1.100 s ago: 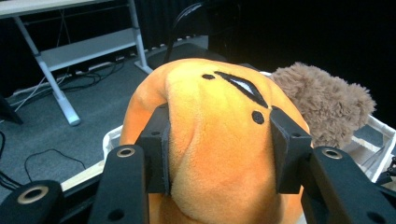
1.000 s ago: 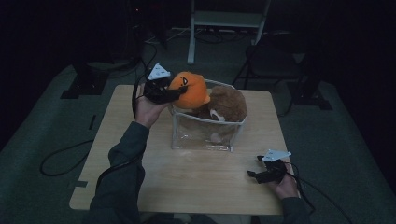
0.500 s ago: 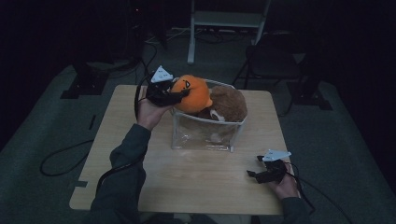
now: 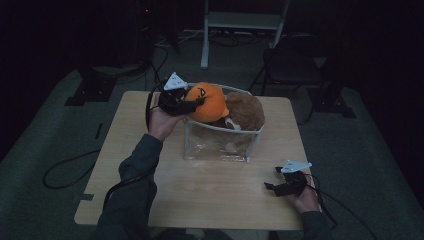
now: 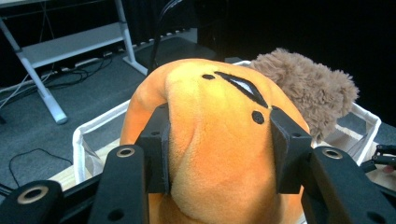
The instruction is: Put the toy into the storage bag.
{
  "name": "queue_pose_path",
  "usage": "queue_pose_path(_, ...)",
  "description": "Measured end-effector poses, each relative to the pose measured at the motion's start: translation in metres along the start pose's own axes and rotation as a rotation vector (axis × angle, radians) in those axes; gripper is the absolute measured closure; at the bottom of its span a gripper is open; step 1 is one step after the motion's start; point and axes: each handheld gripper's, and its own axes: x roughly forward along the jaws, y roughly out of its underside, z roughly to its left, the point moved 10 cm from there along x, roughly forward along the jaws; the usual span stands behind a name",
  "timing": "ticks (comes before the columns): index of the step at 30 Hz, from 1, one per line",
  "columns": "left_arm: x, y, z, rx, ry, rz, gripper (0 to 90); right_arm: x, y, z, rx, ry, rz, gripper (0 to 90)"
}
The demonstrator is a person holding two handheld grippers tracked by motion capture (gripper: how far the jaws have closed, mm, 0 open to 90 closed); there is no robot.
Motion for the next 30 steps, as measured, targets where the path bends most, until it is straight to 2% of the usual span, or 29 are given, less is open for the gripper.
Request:
queue_pose_path(19,0.004,0.011,-0.006,0.003,0.017,0.028,51.0,0.0,0.0,0.0,-0.001,0.0,0.0,14.9)
queue_pose_path(30,0.008,0.017,-0.014,0.028,0.037,0.058,50.8,0.0,0.0,0.0,-0.002,0.0,0.0,14.9)
